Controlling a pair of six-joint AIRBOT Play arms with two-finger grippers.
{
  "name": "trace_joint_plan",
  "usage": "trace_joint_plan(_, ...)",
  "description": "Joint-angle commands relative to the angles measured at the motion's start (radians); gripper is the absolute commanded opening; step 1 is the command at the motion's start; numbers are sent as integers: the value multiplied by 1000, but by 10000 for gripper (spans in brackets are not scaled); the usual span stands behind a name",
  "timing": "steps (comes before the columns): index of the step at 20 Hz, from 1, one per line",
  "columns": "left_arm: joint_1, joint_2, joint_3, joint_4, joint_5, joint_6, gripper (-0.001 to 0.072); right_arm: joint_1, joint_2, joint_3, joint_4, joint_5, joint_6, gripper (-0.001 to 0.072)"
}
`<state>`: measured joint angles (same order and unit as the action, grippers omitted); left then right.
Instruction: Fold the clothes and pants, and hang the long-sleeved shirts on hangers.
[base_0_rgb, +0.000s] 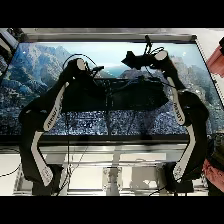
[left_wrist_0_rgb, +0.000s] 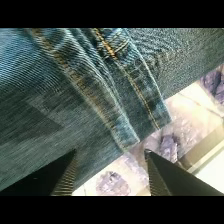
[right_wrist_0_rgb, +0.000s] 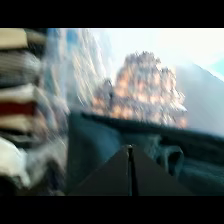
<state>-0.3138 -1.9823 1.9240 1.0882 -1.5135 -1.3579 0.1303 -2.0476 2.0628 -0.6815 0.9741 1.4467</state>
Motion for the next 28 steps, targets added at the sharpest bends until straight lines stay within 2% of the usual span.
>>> trace_joint_plan(1,55,48,0,6,30,-7,492,-19,101,0,-278,224,0,17)
trace_joint_plan(4,127,93,0,127,38,-68,483,-17,146,-16,-473,403,-24,17)
trace_joint_plan(6,175,121,-1,278,43,-112,465,-17,165,-42,-534,491,-57,17)
trace_joint_plan(8,235,132,-2,309,26,-120,467,-17,177,-61,-557,536,-84,17)
trace_joint_plan(11,328,131,-44,295,30,-120,481,-17,181,-61,-557,558,-101,18)
trace_joint_plan(15,419,131,-181,227,124,-121,563,-17,183,-61,-564,575,-106,18)
trace_joint_plan(19,453,131,-321,187,233,-115,563,-17,183,-61,-564,579,-106,18)
trace_joint_plan(21,454,129,-351,147,257,-66,563,-17,183,-61,-563,579,-106,18)
trace_joint_plan(23,454,117,-351,33,263,-4,562,-17,183,-61,-562,579,-105,18)
trace_joint_plan(26,453,93,-351,-71,275,12,560,-17,183,-61,-554,586,-102,18)
trace_joint_plan(27,451,81,-351,-77,265,-1,552,-17,183,-61,-552,589,-102,18)
trace_joint_plan(28,450,73,-351,-77,248,-12,391,-17,184,-61,-550,593,-102,18)
